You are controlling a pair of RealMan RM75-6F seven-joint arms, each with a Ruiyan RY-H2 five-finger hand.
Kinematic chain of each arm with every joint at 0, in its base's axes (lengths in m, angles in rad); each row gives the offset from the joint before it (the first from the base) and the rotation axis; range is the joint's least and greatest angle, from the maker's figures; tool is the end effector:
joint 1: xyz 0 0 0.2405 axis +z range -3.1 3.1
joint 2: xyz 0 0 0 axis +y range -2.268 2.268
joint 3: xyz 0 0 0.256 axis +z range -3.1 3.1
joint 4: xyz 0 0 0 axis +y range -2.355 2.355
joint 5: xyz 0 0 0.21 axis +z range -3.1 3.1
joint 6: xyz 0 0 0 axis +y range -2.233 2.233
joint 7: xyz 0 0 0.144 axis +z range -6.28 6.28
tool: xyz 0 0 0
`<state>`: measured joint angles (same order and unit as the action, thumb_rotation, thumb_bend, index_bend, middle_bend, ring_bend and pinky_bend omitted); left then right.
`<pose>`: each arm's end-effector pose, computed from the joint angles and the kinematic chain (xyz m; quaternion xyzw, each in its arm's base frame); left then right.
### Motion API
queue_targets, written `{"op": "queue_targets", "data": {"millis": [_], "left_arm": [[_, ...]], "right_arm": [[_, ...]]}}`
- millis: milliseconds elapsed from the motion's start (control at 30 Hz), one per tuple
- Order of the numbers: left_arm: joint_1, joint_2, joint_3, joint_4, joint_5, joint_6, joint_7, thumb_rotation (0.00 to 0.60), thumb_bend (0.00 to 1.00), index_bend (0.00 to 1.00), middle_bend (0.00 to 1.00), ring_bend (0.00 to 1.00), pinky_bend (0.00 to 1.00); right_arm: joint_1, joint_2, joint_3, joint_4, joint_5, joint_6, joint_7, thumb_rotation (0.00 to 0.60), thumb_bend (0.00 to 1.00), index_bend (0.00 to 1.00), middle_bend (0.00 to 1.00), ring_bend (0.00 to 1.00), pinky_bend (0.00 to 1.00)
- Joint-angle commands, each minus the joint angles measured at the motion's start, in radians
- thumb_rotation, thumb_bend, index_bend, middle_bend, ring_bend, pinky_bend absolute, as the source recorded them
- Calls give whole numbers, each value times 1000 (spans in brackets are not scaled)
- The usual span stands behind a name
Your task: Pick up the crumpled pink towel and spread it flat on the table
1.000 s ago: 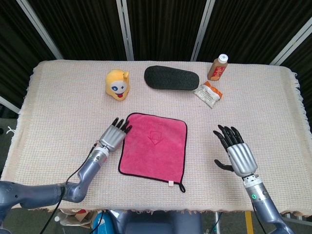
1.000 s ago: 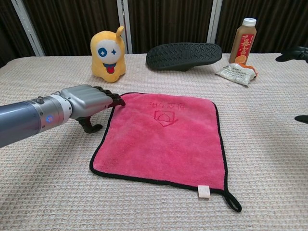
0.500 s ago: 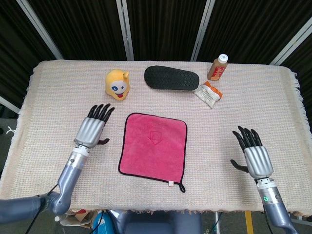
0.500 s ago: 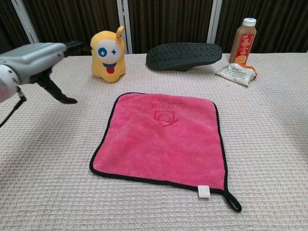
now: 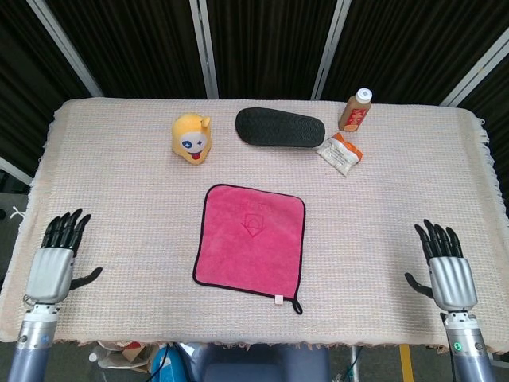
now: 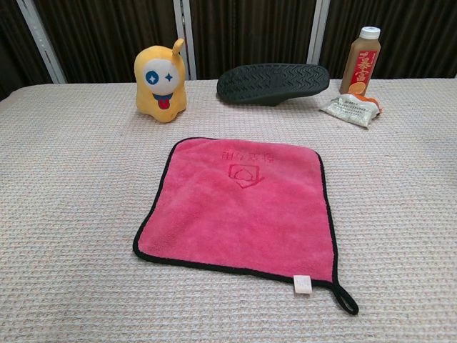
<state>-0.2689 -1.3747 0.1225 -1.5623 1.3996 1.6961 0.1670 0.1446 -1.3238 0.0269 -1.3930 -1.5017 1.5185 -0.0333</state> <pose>-0.2747 0.1963 0.0919 -0.5952 -0.3555 -0.4320 0.5768 -0.3209 -0.1974 0.1128 0.6100 -0.3529 0.3955 0.5891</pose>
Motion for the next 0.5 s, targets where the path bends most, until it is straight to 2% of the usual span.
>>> {"op": "queue_targets", "data": {"millis": [33,233,500], "left_arm": [[51,33,20,44,23,29,-66,600,44,0,0,0,0],[131,62,27,125,27,59,-181,600,44,0,0,0,0],[160,63,-5,176,53,31,-215,600,44,0,0,0,0]], "right_arm": [[-21,12,-8,-12,-12,26,8,600,214,0,0,0,0],[-55,39,-27,-21,-63,86,20,600,214,0,0,0,0],[-59,32,-41,-18,-95,72,9,600,214,0,0,0,0]]}}
